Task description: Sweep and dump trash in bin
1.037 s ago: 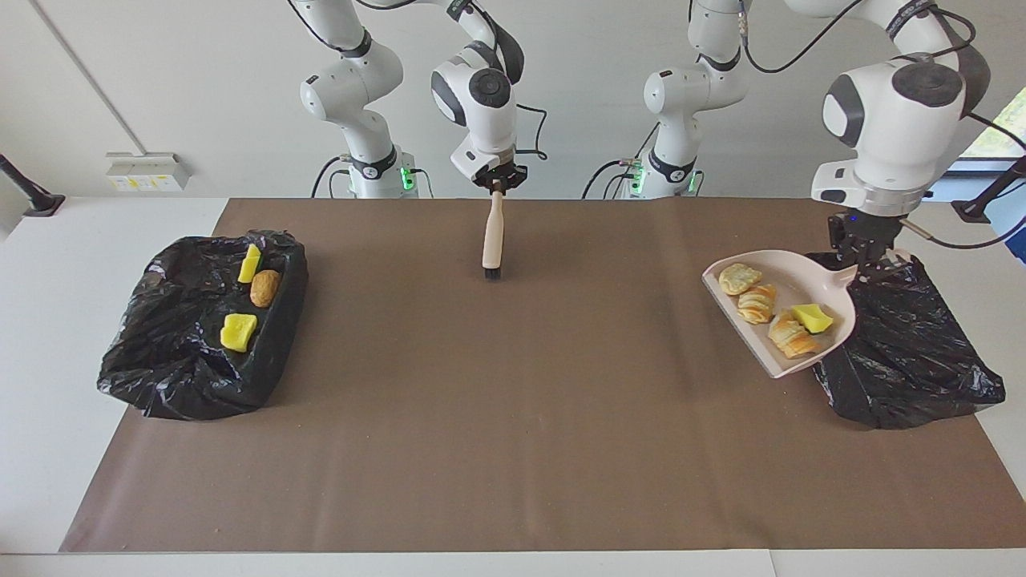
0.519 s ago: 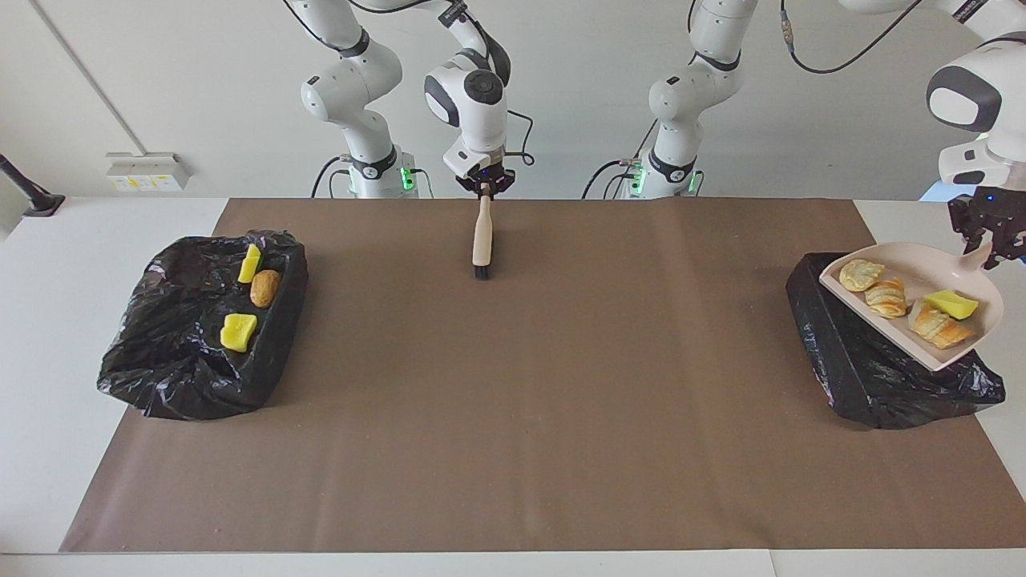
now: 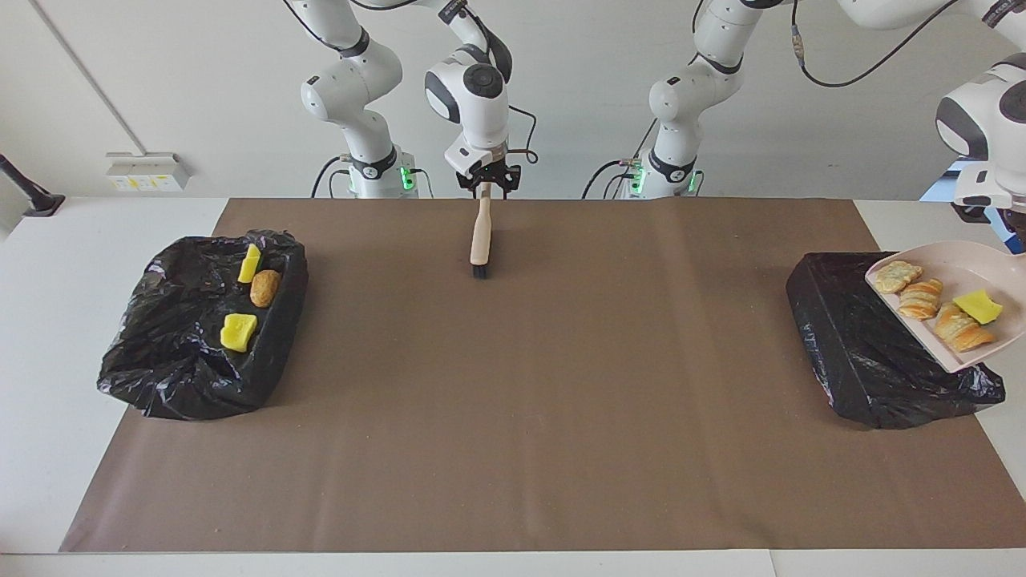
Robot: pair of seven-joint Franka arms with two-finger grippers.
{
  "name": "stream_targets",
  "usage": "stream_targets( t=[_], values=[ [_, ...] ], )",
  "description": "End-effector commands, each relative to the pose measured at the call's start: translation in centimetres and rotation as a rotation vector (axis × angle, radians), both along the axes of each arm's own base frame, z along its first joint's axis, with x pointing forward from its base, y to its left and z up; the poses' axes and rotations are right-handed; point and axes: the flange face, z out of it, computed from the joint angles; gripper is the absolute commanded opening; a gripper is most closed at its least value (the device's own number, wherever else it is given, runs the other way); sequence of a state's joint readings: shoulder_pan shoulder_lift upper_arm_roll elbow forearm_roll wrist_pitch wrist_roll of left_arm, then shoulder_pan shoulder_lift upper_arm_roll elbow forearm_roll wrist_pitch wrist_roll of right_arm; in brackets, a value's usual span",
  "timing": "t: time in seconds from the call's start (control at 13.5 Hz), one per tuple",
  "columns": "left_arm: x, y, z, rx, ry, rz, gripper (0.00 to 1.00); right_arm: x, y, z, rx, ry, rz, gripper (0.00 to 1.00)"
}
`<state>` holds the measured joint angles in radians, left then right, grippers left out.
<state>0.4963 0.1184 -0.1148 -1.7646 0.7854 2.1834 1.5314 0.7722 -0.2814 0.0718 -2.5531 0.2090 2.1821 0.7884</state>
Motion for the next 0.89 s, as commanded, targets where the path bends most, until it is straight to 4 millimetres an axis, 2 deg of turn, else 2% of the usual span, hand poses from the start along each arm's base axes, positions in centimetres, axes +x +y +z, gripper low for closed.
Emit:
stream_targets(
  t=[0.0,0.22,0.44,0.59,0.81],
  values=[
    [-0.4,0.7,0.3,0.070,0.001,-0.012,0.00,5.5,-0.6,3.2,0.025,-0.028,-0.001,1.00],
    [-0.2,0.3,0.7,0.213,0.037,-0.057,0.00,10.8,-2.3,6.4,0.058,-0.075,-0.058,1.00],
    [-0.5,0.4,1.8,0.322,0.064,-0.078,0.00,14.3,-4.4,8.7,-0.029,-0.167,-0.035,1.00],
    [-0.7,-0.3,3.0,0.355,0.061,-0.088,0.00,17.0,-7.1,10.1,-0.031,-0.199,-0.056,1.00],
    [-1.4,-1.9,5.6,0.411,0.052,-0.086,0.00,20.4,-12.7,11.6,-0.033,-0.202,-0.007,1.00]
  ],
)
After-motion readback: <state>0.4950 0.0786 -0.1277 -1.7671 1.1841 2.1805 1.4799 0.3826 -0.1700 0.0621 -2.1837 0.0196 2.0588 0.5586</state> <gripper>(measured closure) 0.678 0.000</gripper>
